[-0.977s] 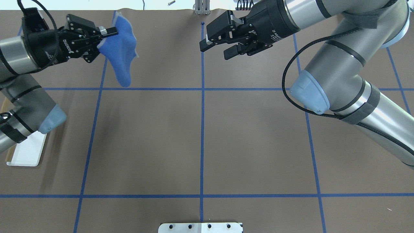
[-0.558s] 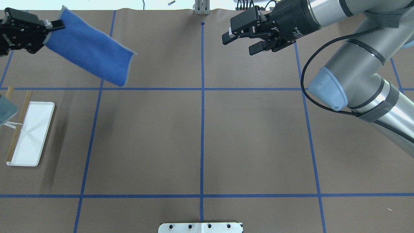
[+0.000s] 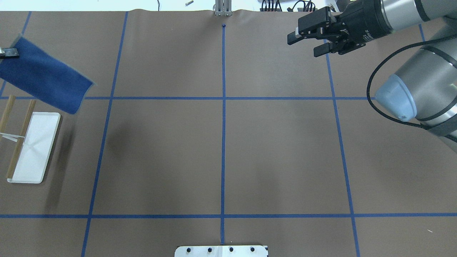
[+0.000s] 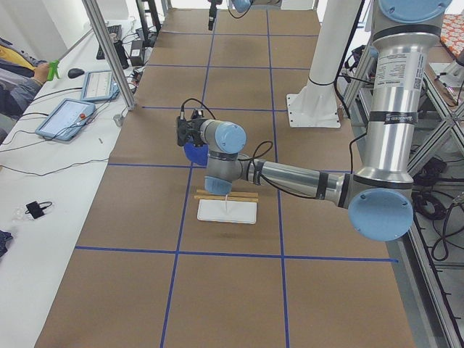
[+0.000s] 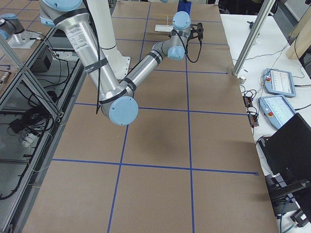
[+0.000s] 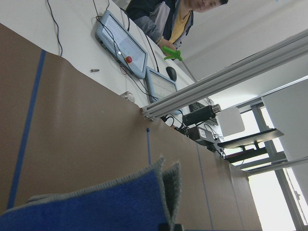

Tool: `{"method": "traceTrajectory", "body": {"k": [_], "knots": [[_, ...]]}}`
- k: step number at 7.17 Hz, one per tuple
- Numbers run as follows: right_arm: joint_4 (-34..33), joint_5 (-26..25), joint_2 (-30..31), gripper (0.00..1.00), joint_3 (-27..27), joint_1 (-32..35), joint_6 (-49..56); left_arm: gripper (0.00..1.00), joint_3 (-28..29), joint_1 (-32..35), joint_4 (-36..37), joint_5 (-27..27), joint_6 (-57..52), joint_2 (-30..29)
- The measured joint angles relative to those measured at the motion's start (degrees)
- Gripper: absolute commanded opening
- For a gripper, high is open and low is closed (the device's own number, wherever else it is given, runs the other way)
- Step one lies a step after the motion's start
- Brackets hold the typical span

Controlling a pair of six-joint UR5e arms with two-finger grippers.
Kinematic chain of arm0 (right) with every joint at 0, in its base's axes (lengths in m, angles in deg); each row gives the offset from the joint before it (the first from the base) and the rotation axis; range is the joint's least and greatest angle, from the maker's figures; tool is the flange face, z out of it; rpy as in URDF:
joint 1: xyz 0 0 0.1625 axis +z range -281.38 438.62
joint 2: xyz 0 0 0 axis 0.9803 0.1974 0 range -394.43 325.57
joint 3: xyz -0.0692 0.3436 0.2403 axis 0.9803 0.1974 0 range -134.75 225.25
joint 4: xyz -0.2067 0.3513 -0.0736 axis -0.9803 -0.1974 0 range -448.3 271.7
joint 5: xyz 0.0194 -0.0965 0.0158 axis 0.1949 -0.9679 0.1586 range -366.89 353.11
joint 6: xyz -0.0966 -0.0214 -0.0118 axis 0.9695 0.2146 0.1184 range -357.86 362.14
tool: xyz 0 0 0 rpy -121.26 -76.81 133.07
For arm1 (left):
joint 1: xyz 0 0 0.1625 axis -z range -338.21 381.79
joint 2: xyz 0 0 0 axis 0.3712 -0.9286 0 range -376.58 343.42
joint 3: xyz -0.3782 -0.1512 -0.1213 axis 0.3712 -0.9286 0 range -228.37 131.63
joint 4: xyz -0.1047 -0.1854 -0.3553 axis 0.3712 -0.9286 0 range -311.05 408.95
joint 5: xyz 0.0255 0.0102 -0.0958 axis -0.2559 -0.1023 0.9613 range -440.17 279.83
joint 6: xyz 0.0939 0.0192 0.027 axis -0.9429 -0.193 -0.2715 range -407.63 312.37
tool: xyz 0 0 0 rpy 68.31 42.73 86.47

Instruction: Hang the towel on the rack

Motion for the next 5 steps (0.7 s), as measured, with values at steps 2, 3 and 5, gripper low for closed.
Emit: {"method": "traceTrajectory", "body": {"k": [2,3,5], "knots": [[-0.25,-0.16,2.39,1.00,-0.26,0.60,0.12,0.00,-2.46,0.03,4.61,4.22,3.63,5.17],[-0.43,-0.34,3.55,1.00,-0.10,0.87,0.13,0.00,-2.79,-0.19,5.07,6.18,8.73,5.77],[-0.66,-0.94,4.73,1.00,0.26,1.24,0.17,0.00,-2.99,-0.42,4.93,9.04,15.41,5.27]]}}
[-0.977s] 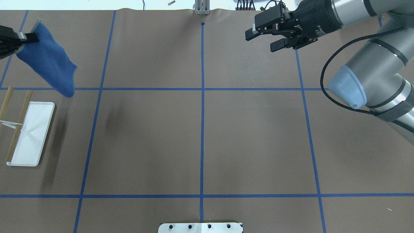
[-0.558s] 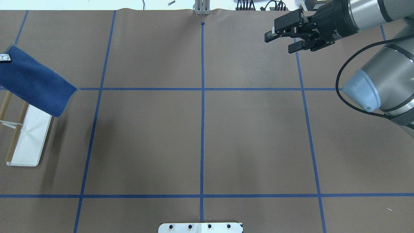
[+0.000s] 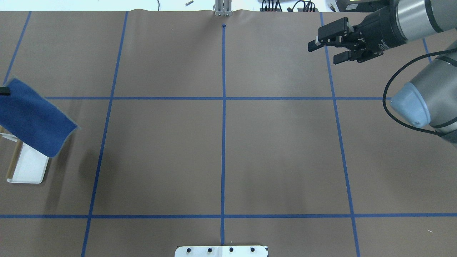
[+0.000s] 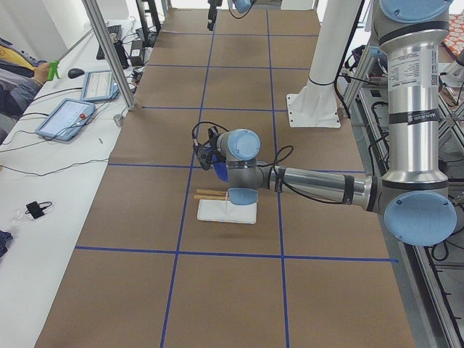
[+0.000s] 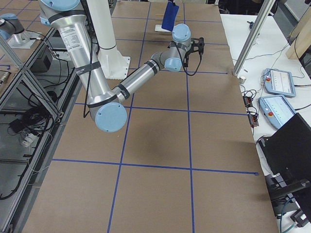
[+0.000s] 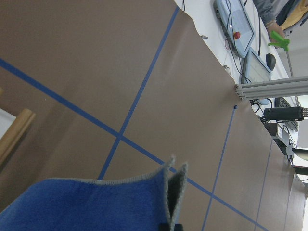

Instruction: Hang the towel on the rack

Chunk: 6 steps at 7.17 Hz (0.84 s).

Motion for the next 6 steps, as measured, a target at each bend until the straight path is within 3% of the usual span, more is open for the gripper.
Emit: {"method": "traceTrajectory", "body": {"k": [6], "knots": [[-4.91,-0.34,5.45,1.00,0.11,2.20,-0.48,0.00,8.03,0.19,-0.09,3.58,-1.76,2.23]]}}
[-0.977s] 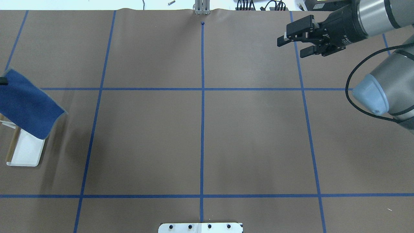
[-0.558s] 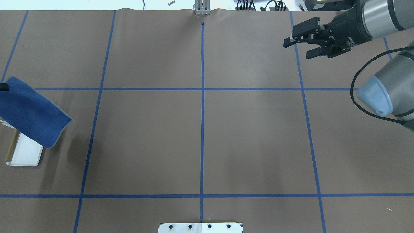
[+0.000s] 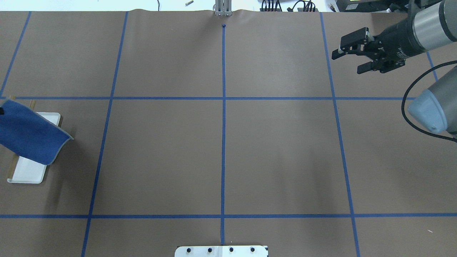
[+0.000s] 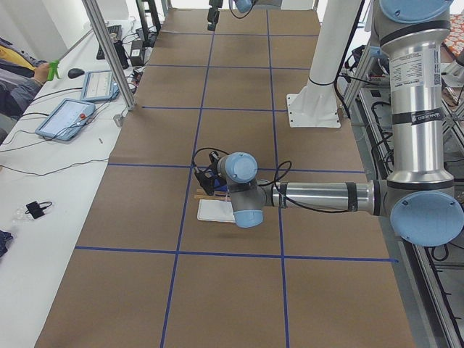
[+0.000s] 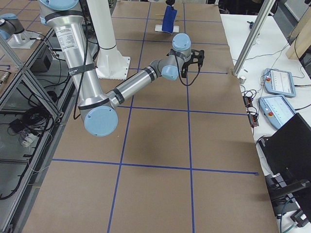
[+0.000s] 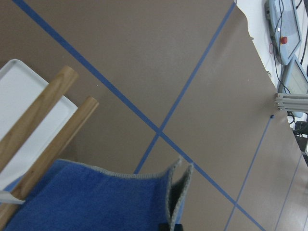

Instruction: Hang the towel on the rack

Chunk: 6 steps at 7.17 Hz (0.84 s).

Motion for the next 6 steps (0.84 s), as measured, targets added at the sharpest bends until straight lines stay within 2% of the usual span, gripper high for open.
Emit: {"method": "traceTrajectory", "body": {"k": [2,6], "knots": [[-1.02,-0.28,0.81,1.00,-0.05,1.19,0.41,0.00,2.77,0.90,-0.19,0.84,-1.75,0.66],[-1.15,-0.34,0.84,1.00,-0.57,1.80,0.51,0.00,9.59,10.57,0.13,5.83,-8.15,1.64]]}}
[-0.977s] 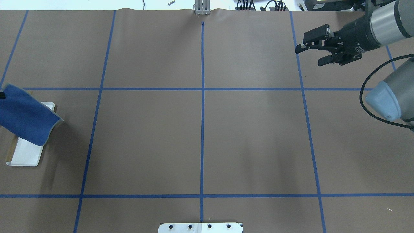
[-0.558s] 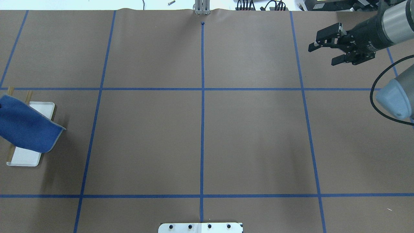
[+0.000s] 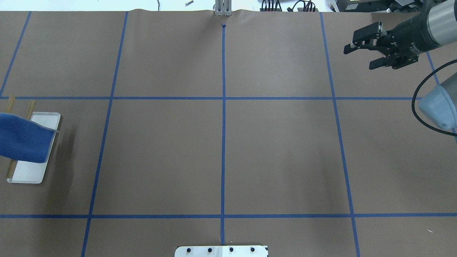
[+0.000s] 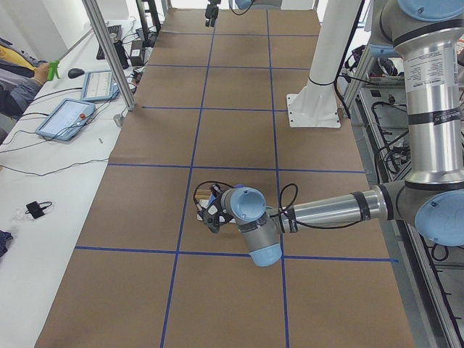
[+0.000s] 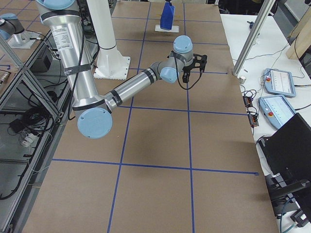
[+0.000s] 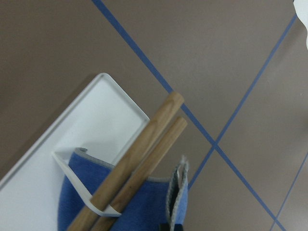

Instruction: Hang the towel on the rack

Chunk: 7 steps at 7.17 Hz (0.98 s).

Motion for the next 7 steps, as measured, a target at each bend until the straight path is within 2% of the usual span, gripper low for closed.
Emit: {"method": "traceTrajectory", "body": {"k": [3,4,5,6,7], "knots": [[0.00,0.00,-0.06,1.00,-0.15,0.33,0.00,0.00,3.42,0.93,-0.65,-1.64,-1.31,-0.31],[0.00,0.02,-0.08,1.00,-0.16,0.54,-0.02,0.31,4.32,0.95,-0.93,-2.11,-1.87,-0.28],[0.00,0.06,-0.12,1.00,-0.17,0.68,-0.06,0.82,4.90,0.97,-1.09,-2.29,-2.30,-0.28],[0.00,0.08,-0.13,1.00,-0.17,0.77,-0.08,0.98,5.42,0.97,-1.31,-2.35,-2.95,-0.16],[0.00,-0.01,-0.09,1.00,-0.17,0.91,-0.08,0.98,6.77,1.00,-2.42,-2.37,-4.84,0.22]]}}
